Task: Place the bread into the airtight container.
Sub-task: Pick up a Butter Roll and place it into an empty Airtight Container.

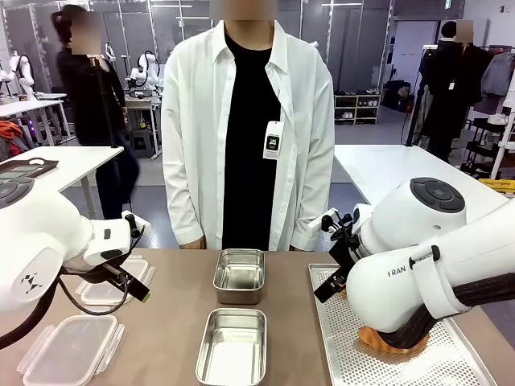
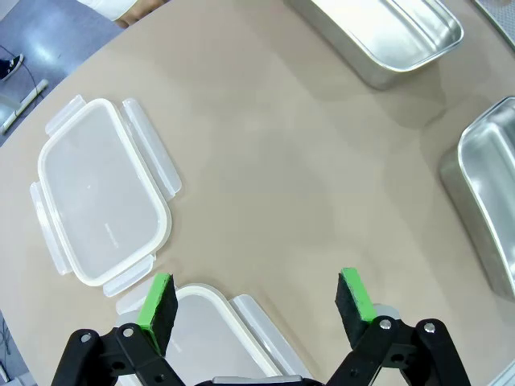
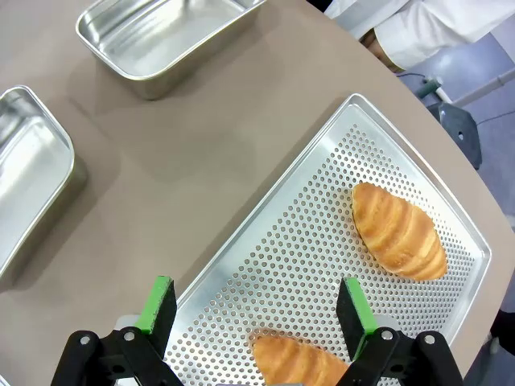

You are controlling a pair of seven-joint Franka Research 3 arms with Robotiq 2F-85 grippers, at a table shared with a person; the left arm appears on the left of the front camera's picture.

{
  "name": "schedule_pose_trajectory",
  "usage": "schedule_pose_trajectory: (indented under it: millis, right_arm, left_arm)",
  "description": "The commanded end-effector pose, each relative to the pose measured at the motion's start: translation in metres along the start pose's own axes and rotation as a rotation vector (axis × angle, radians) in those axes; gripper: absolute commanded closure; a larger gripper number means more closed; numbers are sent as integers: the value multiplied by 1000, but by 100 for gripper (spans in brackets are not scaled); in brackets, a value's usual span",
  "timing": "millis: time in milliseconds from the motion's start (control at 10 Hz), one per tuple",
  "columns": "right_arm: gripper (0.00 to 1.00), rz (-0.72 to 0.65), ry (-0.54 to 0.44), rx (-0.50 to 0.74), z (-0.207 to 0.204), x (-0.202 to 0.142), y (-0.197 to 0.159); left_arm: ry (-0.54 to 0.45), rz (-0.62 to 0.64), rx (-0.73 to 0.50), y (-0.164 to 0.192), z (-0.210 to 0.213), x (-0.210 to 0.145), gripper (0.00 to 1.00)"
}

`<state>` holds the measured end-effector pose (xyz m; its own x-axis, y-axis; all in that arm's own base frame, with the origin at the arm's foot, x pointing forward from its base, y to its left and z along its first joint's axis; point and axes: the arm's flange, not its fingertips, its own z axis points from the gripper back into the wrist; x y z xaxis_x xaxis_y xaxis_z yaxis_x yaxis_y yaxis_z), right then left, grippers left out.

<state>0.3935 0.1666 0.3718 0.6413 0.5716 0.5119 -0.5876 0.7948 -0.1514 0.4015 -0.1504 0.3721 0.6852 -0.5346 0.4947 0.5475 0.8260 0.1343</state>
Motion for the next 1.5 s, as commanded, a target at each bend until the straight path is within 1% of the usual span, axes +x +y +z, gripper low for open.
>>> schedule_pose_trajectory:
  millis: [0, 100, 200, 300, 400, 500, 600, 700, 800, 900, 1000, 1100, 1200, 1300, 1400]
  right_arm:
    - [0, 0, 0, 0, 0, 0, 0]
    - [0, -19, -13, 33, 27, 15, -11]
    - [0, -18, -11, 38, 55, 29, -24]
    - [0, -21, 2, 53, 88, 43, -38]
    - [0, -1, 11, 48, 126, 51, -53]
    - [0, 14, 28, 71, 170, 53, -73]
    - [0, 45, 28, 94, 208, 47, -90]
    - [0, 97, 12, 108, 245, 32, -104]
    - [0, 159, -33, 80, 283, 9, -116]
    - [0, 221, -69, 69, 321, -21, -132]
    - [0, 255, -67, 56, 346, -47, -148]
    - [0, 262, -70, 62, 367, -69, -164]
    - [0, 278, -65, 74, 384, -88, -175]
    - [0, 259, -106, 65, 400, -105, -183]
    - [0, 256, -108, 51, 407, -115, -186]
  left_arm:
    - [0, 0, 0, 0, 0, 0, 0]
    - [32, 19, -23, 11, 21, 14, 0]
    - [52, 14, -28, 23, 46, 28, 0]
    - [77, 25, -75, 34, 78, 43, 0]
    - [79, 14, -115, 47, 118, 56, 0]
    - [85, -1, -210, 63, 167, 66, 0]
    - [85, -3, -247, 78, 210, 70, 0]
    - [72, -20, -285, 91, 255, 70, 0]
    - [28, -33, -311, 101, 299, 64, 0]
    - [-26, -50, -347, 112, 338, 54, 0]
    - [-60, -64, -368, 121, 365, 43, 0]
    - [-111, -63, -395, 130, 388, 34, 0]
    - [-141, -63, -391, 137, 405, 24, 0]
    - [-151, -47, -373, 142, 419, 12, 0]
    - [-163, -44, -372, 142, 424, 6, 0]
